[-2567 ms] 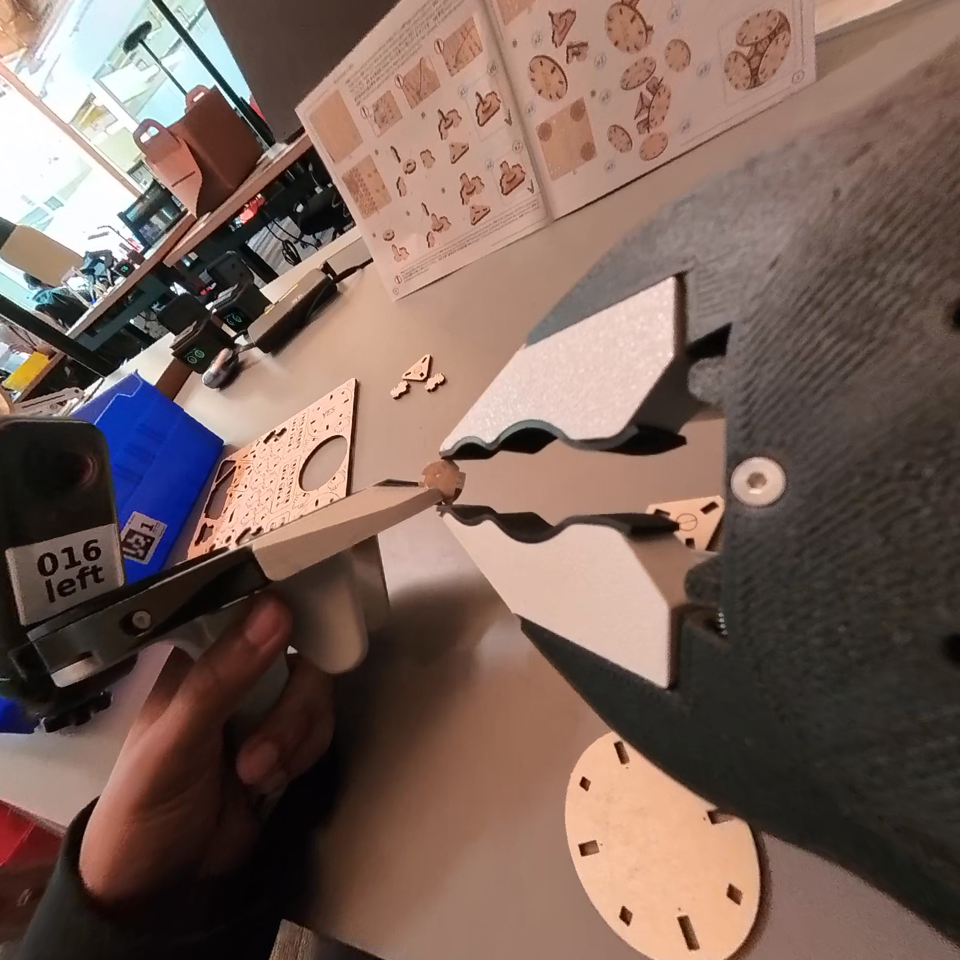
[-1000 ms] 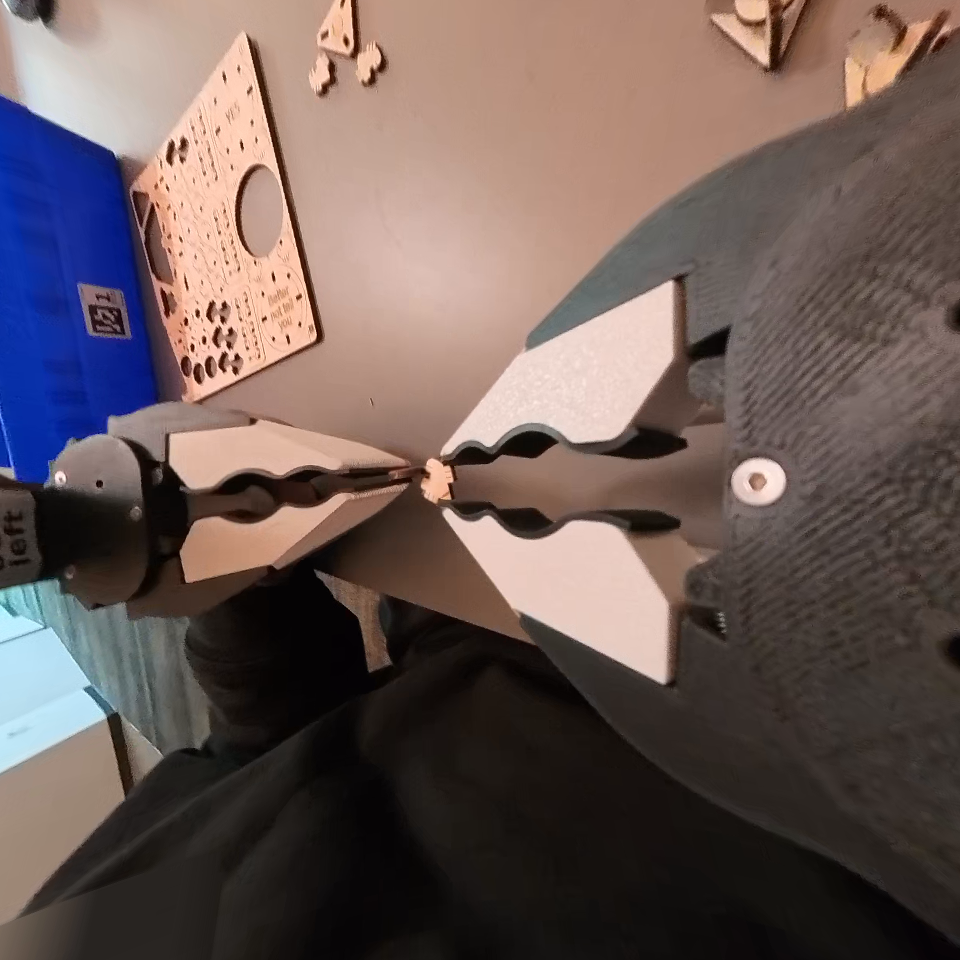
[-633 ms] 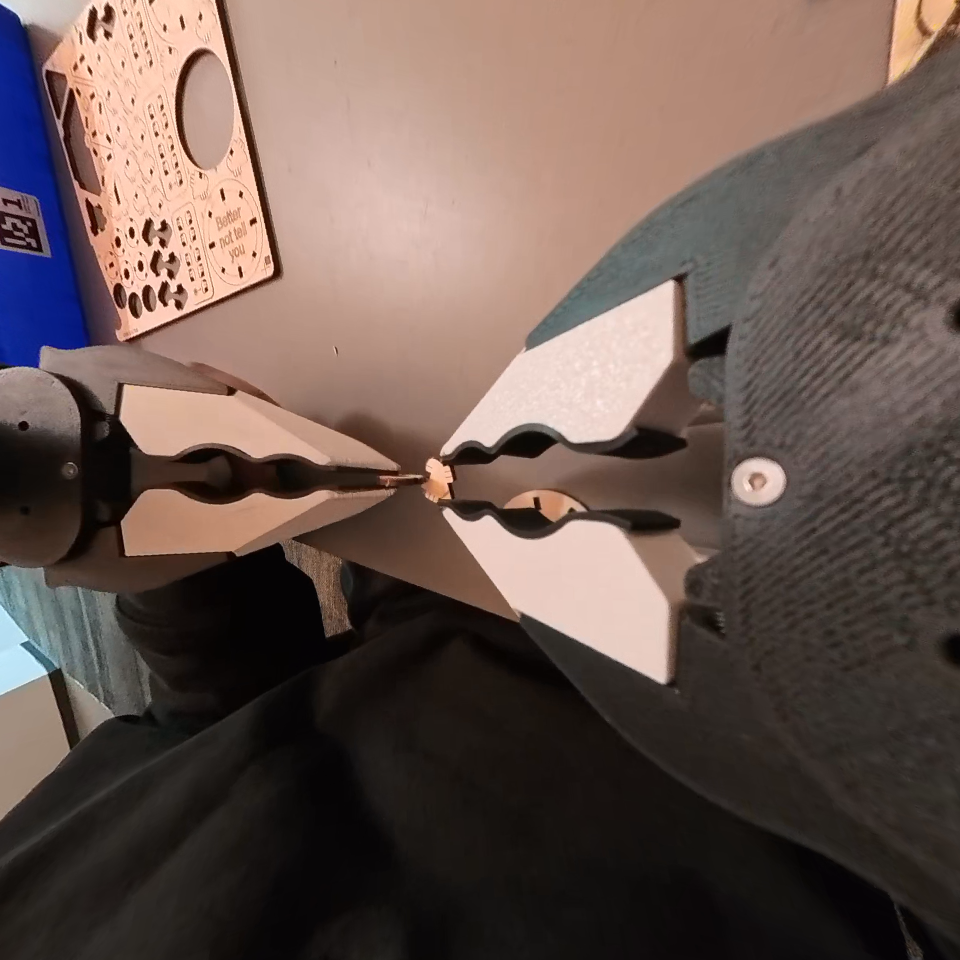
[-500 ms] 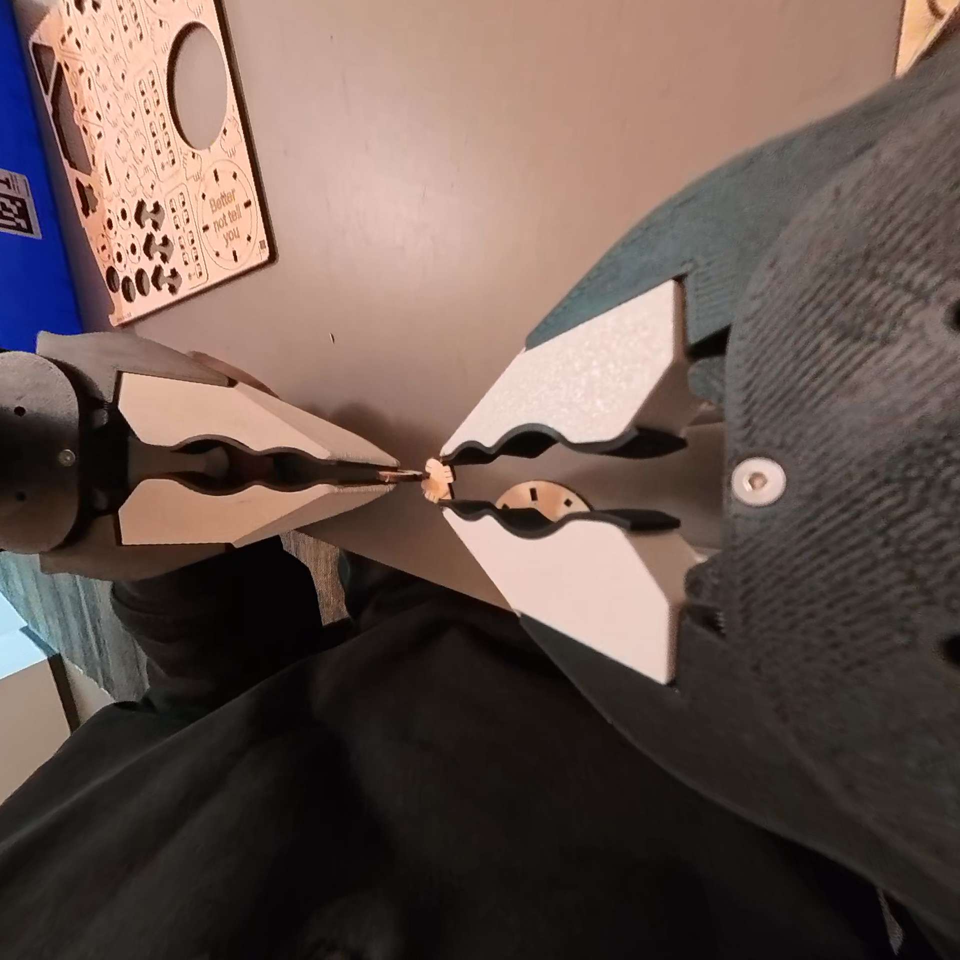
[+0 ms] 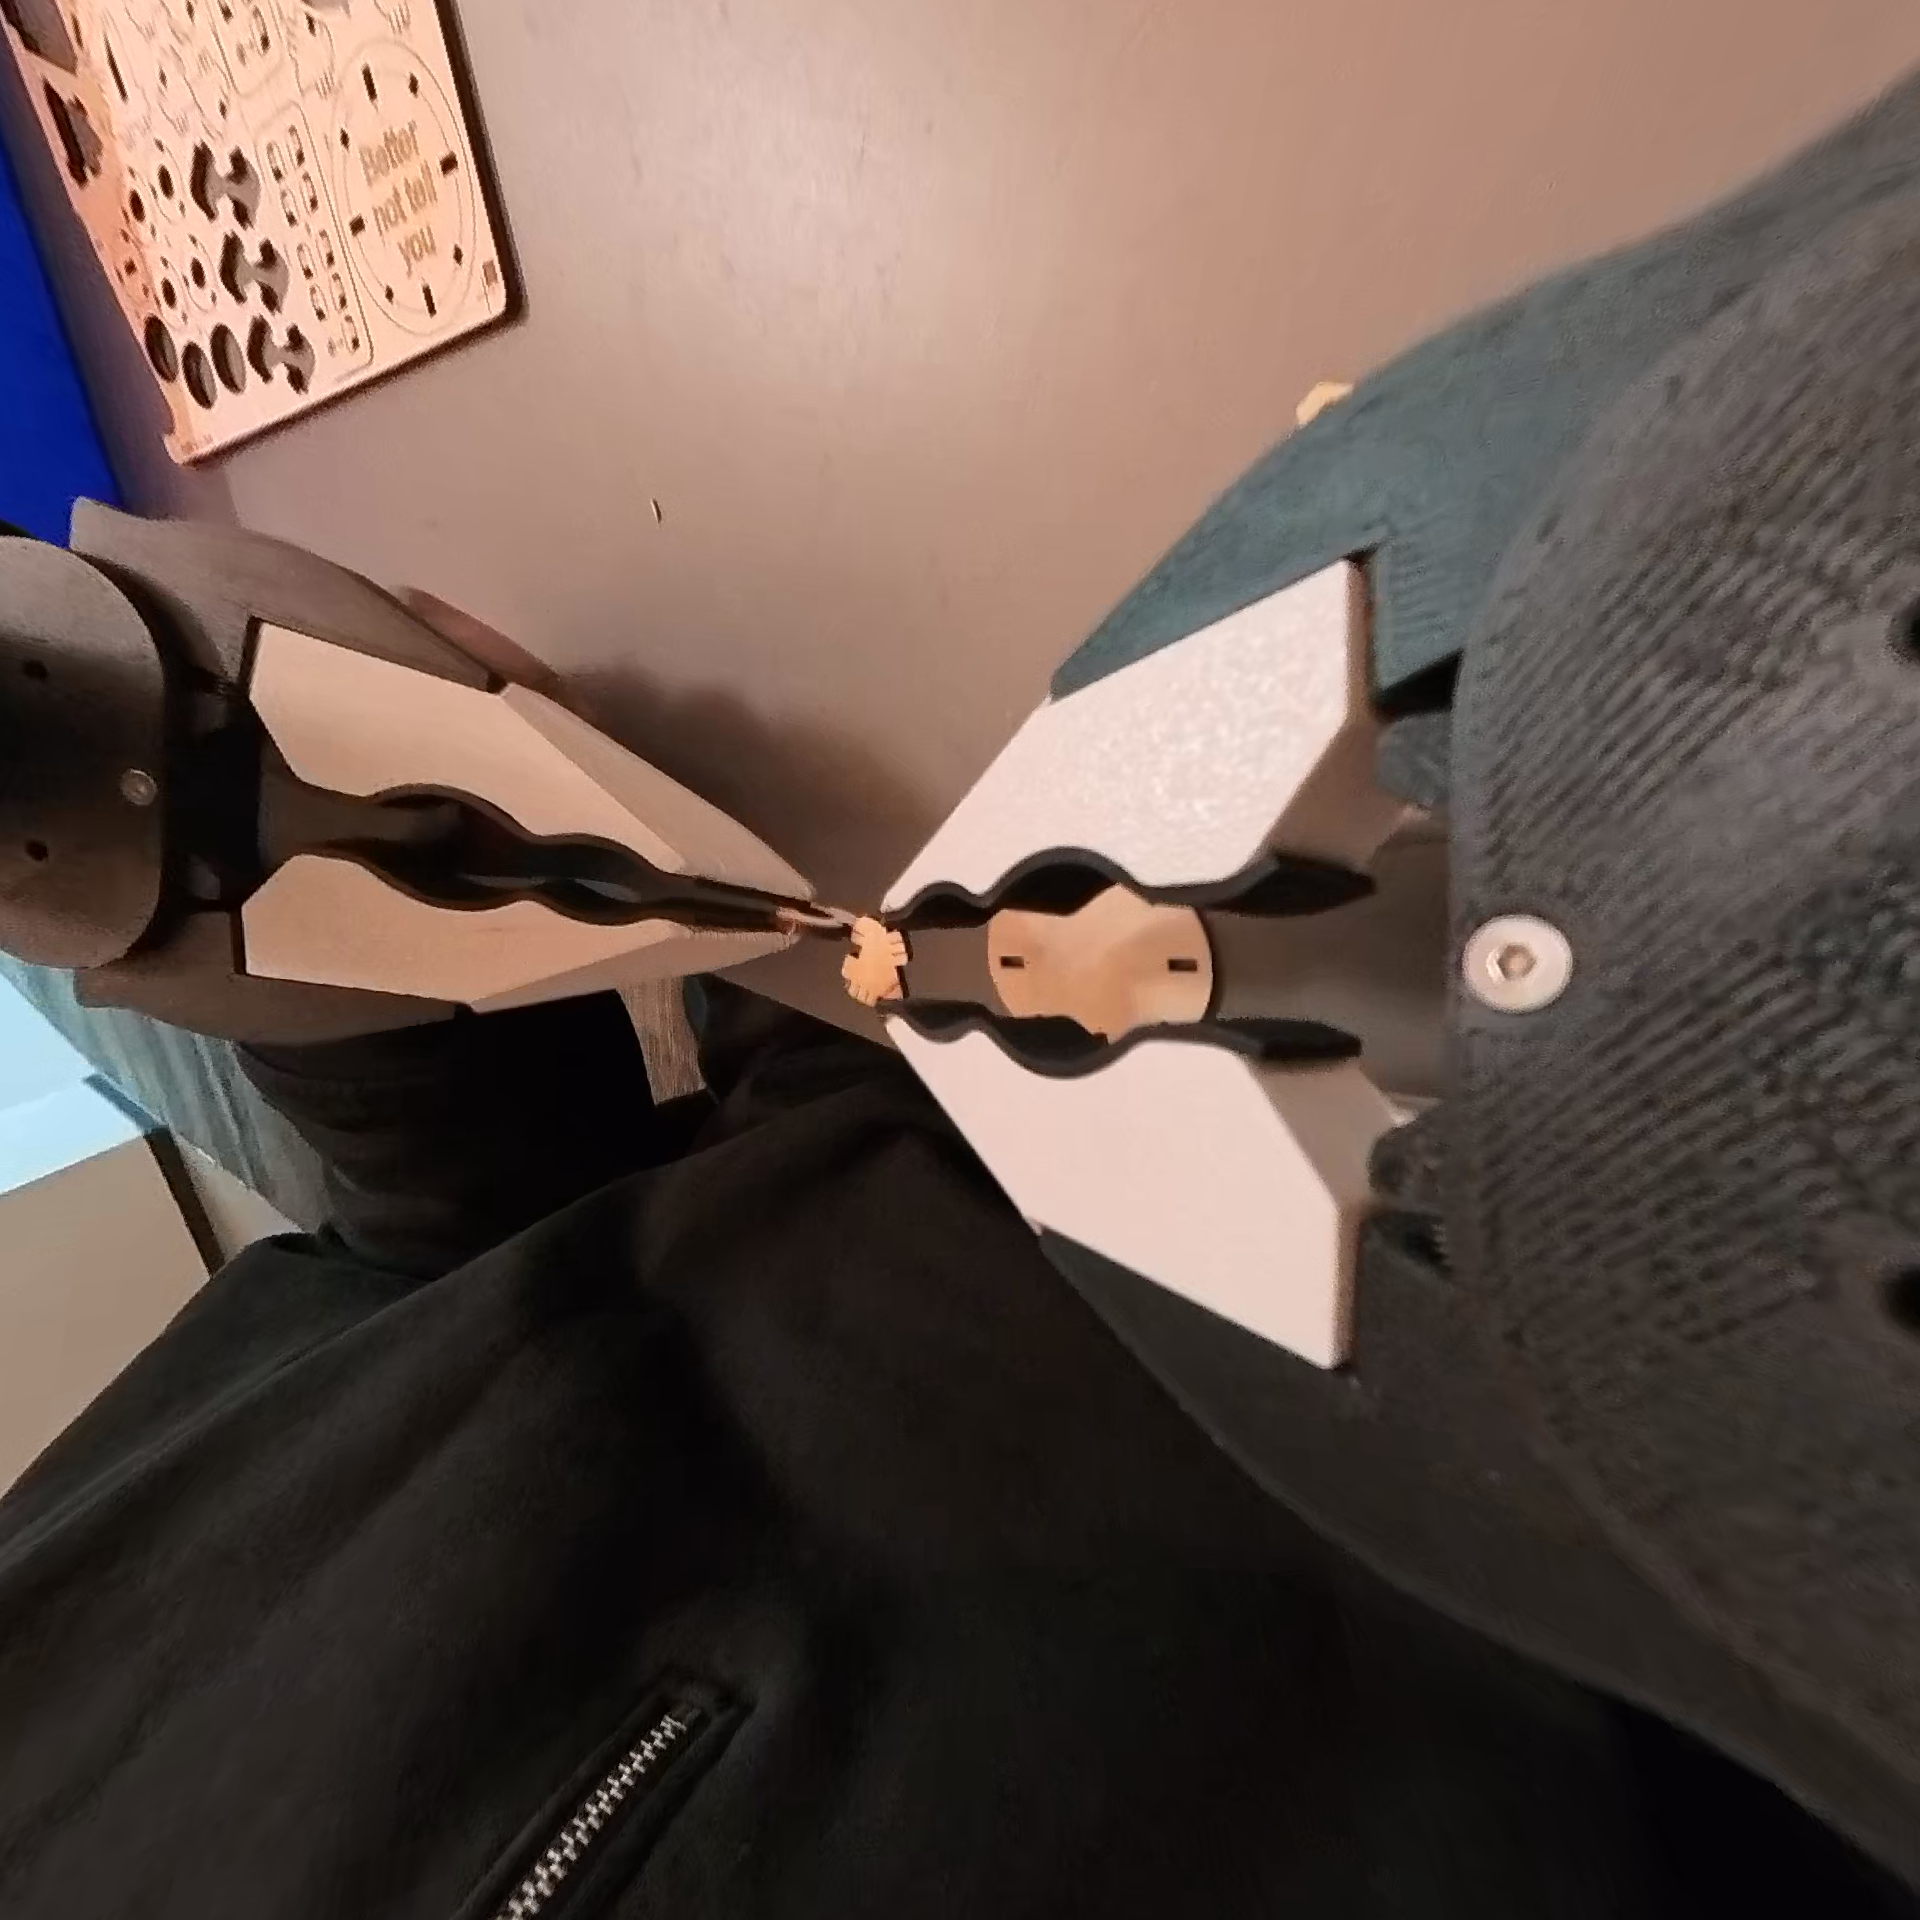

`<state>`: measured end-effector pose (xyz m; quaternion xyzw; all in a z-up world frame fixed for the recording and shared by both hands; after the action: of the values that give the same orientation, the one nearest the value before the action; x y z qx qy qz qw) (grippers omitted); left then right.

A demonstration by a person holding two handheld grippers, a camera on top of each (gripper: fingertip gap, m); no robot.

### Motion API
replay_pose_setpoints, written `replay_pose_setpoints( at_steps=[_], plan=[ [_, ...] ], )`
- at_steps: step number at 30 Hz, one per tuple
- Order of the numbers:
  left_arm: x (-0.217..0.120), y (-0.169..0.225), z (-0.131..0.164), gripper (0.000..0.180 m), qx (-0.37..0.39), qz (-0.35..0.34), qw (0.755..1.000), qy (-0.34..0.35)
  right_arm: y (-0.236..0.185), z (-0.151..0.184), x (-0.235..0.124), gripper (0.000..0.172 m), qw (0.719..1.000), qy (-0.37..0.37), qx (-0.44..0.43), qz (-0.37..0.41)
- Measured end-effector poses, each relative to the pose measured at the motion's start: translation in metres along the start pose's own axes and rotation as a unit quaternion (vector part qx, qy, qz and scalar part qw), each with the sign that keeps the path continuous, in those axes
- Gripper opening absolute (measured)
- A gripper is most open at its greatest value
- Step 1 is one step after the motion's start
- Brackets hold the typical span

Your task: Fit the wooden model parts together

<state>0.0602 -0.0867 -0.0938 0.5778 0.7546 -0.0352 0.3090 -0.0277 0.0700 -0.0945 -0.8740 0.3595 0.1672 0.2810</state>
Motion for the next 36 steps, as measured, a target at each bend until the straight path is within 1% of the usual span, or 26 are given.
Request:
replay_pose_setpoints(
  at_steps=[12, 18, 36],
  plan=[
    [0.0051, 0.0054, 0.0014, 0.001, 0.007, 0.033, 0.999, -0.022, -0.0022, 0.0024, 0.0058, 0.012, 0.999, -0.015, 0.009, -0.033],
    [0.0063, 0.0075, 0.0014, 0.001, 0.005, 0.052, 0.998, -0.022, -0.0047, 0.0018, 0.0066, 0.012, 0.999, -0.011, 0.008, -0.051],
    [0.0094, 0.0096, 0.0015, 0.001, 0.003, 0.065, 0.998, -0.028, -0.0053, 0.0028, 0.008, 0.011, 0.997, -0.009, 0.021, -0.074]
  ],
)
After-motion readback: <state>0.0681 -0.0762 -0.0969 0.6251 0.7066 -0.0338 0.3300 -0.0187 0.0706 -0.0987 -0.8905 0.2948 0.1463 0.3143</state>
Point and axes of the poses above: each gripper's, where its closed fingertips meet, x out along the fingers, z out of its underside, y = z × x across the jaws, the point moved 10 cm from there along -x, back along the fingers, and after that the axes turned 6 degrees about -y, right-handed, at the moved point
